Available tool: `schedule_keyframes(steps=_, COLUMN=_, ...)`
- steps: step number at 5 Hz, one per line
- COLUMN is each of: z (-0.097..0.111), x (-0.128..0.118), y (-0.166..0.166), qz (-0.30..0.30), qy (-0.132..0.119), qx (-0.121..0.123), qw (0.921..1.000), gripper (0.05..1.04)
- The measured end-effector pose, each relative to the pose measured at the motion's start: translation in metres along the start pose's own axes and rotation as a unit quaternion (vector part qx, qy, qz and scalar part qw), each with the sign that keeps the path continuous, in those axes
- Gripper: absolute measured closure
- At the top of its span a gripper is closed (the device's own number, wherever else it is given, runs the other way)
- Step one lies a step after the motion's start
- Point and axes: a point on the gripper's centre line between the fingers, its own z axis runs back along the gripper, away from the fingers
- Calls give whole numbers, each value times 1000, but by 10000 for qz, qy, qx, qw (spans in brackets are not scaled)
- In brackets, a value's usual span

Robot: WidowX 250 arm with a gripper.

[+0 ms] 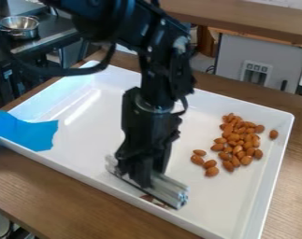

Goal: Sweep into pile

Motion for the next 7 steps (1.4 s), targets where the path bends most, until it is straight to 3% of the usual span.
schedule_keyframes(steps=2, z=-9, x=1, y=2, qz=101, qy=-137, qx=197, qw=9997, gripper=733)
schedule_keyframes(steps=4, z=-14, x=0, y=-7, qz=-223, qy=-695, qx=-160, qw=9972, gripper=733)
schedule_keyframes(steps=5, z=-13, x=-1, y=-24, qz=-287, qy=-832, qx=-486, qw=9949, gripper=733)
schedule_keyframes(steps=6, z=-10, x=4, y=-54, qz=-62, qy=-693, qx=-655, qw=9954, gripper=733)
schedule_keyframes(steps=7, z=-9, x=15, y=-94, qz=177, qy=-725, qx=-738, qw=9945, gripper=733)
